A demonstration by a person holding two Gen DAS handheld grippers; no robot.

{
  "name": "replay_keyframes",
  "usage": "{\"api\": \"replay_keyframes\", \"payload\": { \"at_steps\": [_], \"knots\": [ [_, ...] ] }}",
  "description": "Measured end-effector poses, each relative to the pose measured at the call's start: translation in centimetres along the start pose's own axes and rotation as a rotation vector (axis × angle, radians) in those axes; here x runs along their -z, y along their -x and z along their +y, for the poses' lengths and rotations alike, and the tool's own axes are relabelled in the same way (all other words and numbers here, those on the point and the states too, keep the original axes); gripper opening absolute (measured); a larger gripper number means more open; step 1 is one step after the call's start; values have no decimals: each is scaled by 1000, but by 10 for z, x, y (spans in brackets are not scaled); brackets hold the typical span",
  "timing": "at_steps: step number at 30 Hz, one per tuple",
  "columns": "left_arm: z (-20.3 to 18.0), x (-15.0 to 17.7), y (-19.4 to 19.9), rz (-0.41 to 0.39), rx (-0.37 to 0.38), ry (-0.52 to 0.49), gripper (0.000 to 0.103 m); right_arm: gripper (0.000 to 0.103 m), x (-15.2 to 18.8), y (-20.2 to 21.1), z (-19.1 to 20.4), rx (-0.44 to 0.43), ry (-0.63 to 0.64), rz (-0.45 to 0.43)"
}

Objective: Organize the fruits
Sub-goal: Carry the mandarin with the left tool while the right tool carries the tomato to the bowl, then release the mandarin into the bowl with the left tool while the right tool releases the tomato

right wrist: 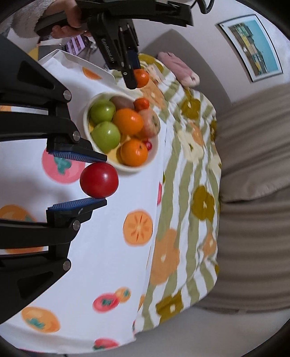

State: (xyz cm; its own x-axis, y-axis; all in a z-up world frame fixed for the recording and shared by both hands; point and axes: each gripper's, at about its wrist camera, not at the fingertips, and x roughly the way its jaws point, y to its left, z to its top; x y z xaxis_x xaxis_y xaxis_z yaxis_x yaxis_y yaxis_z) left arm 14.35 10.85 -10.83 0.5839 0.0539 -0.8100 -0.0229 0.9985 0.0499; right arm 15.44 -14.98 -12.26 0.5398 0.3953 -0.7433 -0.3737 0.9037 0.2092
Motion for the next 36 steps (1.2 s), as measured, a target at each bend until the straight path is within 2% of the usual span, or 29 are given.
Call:
{"api": "replay_keyframes", "payload": {
  "at_steps": [7,14,20,21,23,24,25,27,36],
  "knots": [
    [17,6,-26,17,19,68,41,29,-17,-35,19,-44,56,27],
    [15,-9,-50,19,53,37,41,29,-31,-55,30,-59,67,34],
    [16,-15,-67,51,95,23,42,29,-37,-64,31,-53,53,38],
    [18,-15,-68,55,105,28,45,29,-37,-64,31,-51,51,38],
    [21,-15,-67,52,103,29,74,29,-38,-66,31,-48,46,39],
    [22,-15,-64,39,92,30,98,29,-38,-66,31,-46,43,38],
    [24,-16,-60,17,87,32,103,29,-39,-67,31,-45,41,38],
    [27,-17,-52,-7,95,28,103,29,-40,-67,32,-43,38,36],
    [39,-14,-35,-4,59,-3,103,29,-44,-68,37,-59,35,47]
  ]
}}
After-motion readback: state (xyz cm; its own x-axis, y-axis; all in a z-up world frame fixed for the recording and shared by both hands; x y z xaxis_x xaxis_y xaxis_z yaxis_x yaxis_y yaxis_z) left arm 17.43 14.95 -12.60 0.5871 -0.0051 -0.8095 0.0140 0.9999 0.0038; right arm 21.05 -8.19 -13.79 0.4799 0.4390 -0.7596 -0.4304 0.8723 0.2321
